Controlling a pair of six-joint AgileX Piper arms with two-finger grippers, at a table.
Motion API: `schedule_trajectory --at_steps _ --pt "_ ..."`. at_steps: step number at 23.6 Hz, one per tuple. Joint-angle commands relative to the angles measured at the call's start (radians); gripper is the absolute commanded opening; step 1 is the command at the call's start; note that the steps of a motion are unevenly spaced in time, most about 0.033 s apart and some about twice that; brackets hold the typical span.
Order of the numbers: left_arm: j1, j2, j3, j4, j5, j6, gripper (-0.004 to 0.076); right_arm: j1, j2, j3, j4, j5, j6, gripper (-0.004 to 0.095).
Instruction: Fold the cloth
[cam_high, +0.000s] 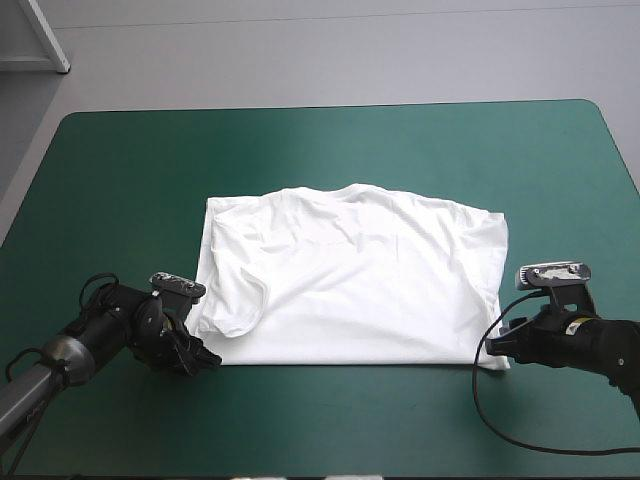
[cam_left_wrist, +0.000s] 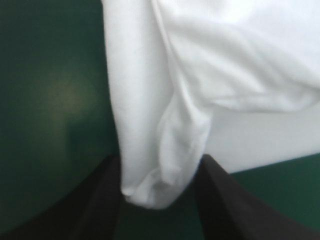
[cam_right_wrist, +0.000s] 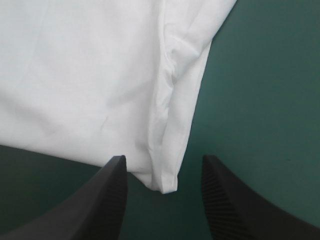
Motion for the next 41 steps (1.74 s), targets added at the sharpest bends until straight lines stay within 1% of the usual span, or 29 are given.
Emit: schedule_trajectory --at_steps 1,2,5,9,16,18,20,21,25,28,32,34,38,41 --pt "-0.002 -0.003 -0.020 0.003 0.000 0.007 0.0116 -0.006 -0.007 -0.018 0.006 -0.039 -0.003 0.0445" --pt "-0.002 -0.003 -0.020 0.010 -0.012 0.007 0.0023 -0.006 -0.002 -0.011 0.006 -0.041 -0.003 0.0445" --pt "-0.002 -0.003 -0.020 0.008 -0.017 0.010 0.0021 -0.006 0.029 0.005 0.014 -0.041 -0.014 0.0445" --pt "-0.002 -0.003 -0.020 0.008 -0.019 0.010 0.0019 -0.004 0.160 0.014 0.106 -0.046 -0.081 0.0447" --pt "-0.002 -0.003 -0.020 0.008 -0.031 0.005 0.0019 -0.004 0.366 0.014 0.093 -0.014 -0.081 0.0441" --pt "-0.002 -0.003 -0.020 0.008 -0.031 0.005 0.0019 -0.004 0.383 0.014 0.093 -0.014 -0.084 0.0309" --pt "-0.002 -0.003 -0.020 0.015 -0.031 0.005 0.0019 -0.004 0.378 0.014 0.093 -0.012 -0.105 0.0101" --pt "-0.002 -0.007 -0.020 0.018 -0.031 0.005 0.0019 -0.004 0.374 0.014 0.093 0.012 -0.112 -0.0008" --pt "-0.002 -0.043 -0.020 0.020 -0.016 0.005 0.0019 -0.004 0.327 0.014 0.072 0.046 -0.102 0.0001" --pt "-0.002 -0.113 -0.020 0.047 0.046 0.005 0.0019 -0.004 0.213 0.010 -0.020 0.096 -0.023 0.0001" --pt "-0.002 -0.205 -0.020 0.060 0.110 -0.001 0.0019 -0.004 0.081 0.006 -0.065 0.166 0.011 0.0001" --pt "-0.002 -0.254 -0.020 0.054 0.137 0.006 0.0019 -0.004 0.009 0.004 -0.061 0.186 0.019 0.0001" --pt "-0.002 -0.309 -0.059 0.051 0.187 0.006 0.0019 -0.004 -0.066 -0.005 -0.038 0.201 0.019 0.0001" --pt "-0.002 -0.317 -0.144 0.051 0.162 0.006 0.0019 -0.004 -0.080 -0.042 -0.038 0.203 0.019 0.0000"
